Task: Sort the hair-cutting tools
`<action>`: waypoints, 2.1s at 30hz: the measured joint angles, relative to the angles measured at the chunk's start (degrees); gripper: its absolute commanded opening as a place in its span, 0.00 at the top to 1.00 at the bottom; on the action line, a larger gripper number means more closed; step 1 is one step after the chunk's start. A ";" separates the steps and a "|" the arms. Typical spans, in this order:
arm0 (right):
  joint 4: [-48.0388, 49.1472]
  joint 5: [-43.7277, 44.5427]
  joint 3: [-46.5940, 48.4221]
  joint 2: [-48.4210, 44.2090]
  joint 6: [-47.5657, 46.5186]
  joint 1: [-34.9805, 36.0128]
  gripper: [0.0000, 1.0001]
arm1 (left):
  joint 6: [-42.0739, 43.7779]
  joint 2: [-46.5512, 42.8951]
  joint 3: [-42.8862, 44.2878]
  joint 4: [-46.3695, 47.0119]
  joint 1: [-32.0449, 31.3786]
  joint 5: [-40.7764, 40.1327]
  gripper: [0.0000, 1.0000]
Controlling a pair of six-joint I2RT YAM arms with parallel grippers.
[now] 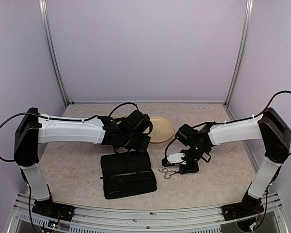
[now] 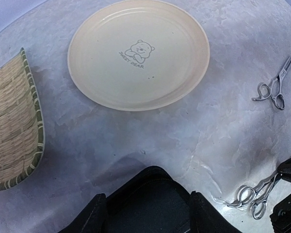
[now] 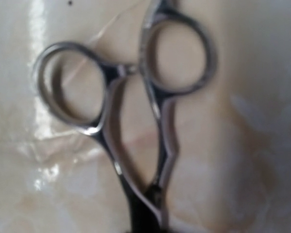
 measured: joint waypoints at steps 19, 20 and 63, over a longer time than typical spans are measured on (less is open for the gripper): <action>20.65 3.78 -15.19 -9.42 -2.43 1.66 1.00 | -1.79 12.15 3.82 8.68 4.85 34.69 0.56; 21.46 4.00 -15.45 -9.60 -2.56 1.66 1.00 | -1.79 12.79 4.15 8.68 4.85 36.00 0.56; 12.79 5.40 -15.93 -16.44 -2.93 1.01 0.66 | 6.64 22.62 12.98 0.33 5.57 59.49 1.00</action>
